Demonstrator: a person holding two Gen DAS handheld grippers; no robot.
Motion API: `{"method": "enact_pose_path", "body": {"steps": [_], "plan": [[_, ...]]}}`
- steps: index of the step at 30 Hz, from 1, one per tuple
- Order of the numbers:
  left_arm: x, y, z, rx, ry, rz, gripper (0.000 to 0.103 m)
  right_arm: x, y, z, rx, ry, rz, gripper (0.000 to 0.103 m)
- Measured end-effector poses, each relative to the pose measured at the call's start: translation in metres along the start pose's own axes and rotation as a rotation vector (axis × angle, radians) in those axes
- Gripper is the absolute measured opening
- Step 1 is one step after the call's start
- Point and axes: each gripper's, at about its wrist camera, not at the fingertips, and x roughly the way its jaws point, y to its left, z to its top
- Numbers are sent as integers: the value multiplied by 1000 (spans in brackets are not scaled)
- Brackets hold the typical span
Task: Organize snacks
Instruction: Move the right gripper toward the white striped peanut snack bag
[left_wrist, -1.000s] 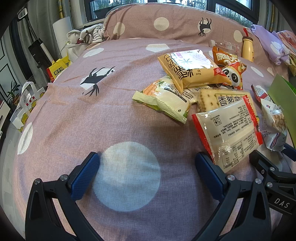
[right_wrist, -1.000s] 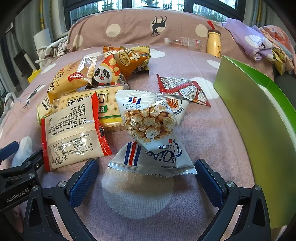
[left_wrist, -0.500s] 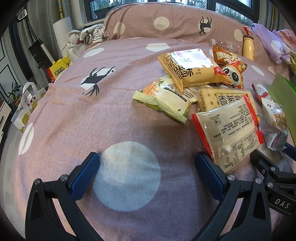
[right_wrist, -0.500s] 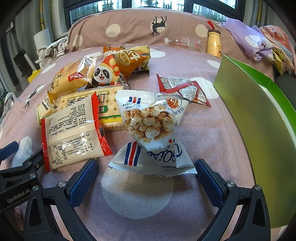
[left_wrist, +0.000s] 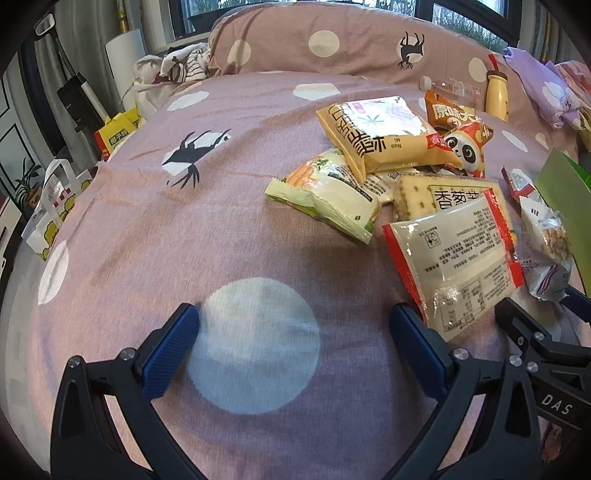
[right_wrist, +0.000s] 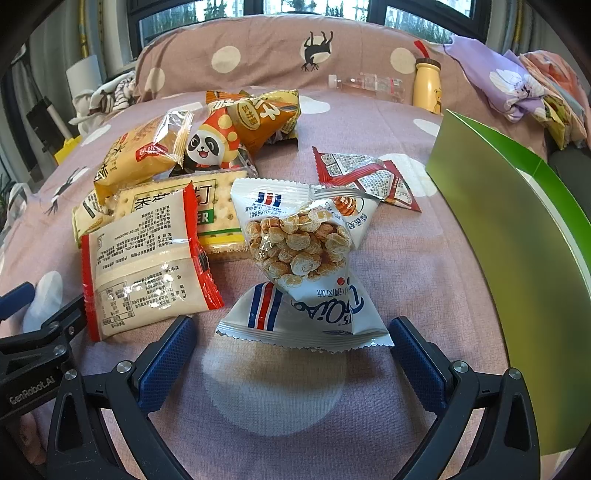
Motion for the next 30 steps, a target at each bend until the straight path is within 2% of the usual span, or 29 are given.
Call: {"method": "enact_pose_path", "body": {"steps": [2,4,5,6,7,13,16,18,20,21,23,27,30], "plan": [[-4,-2,1,24,28,-15,102,-4,-4,1,2,17,32,102],[-9,-1,1,28,60,-43,100,-8,-7,3,10,38,92,102],[-13,0,2,21,75,-51,98,-16,-16,8,39,51,160,102],[-15,-1,3,15,80,-54,98,-16,-16,8,39,51,160,102],[-21,0,4,3,75,-64,98,-29,-26,15,68,51,206,102],[-54,-6,19,-15,30,-104,98,-65,-36,31,83,8,268,102],[-64,-11,24,-40,33,-169,97,-72,-40,40,104,8,277,102],[-66,-16,28,-50,36,-211,95,-74,-46,43,132,20,298,102],[-67,-24,31,-49,46,-256,87,-71,-53,47,160,50,328,102],[-66,-29,32,-39,53,-281,85,-71,-55,47,172,64,341,97],[-61,-41,35,-24,80,-312,71,-66,-60,50,182,87,358,89],[-56,-58,39,-14,101,-393,69,-59,-63,60,173,113,350,73],[-50,-76,43,5,114,-437,67,-48,-63,66,166,144,364,71]]}}
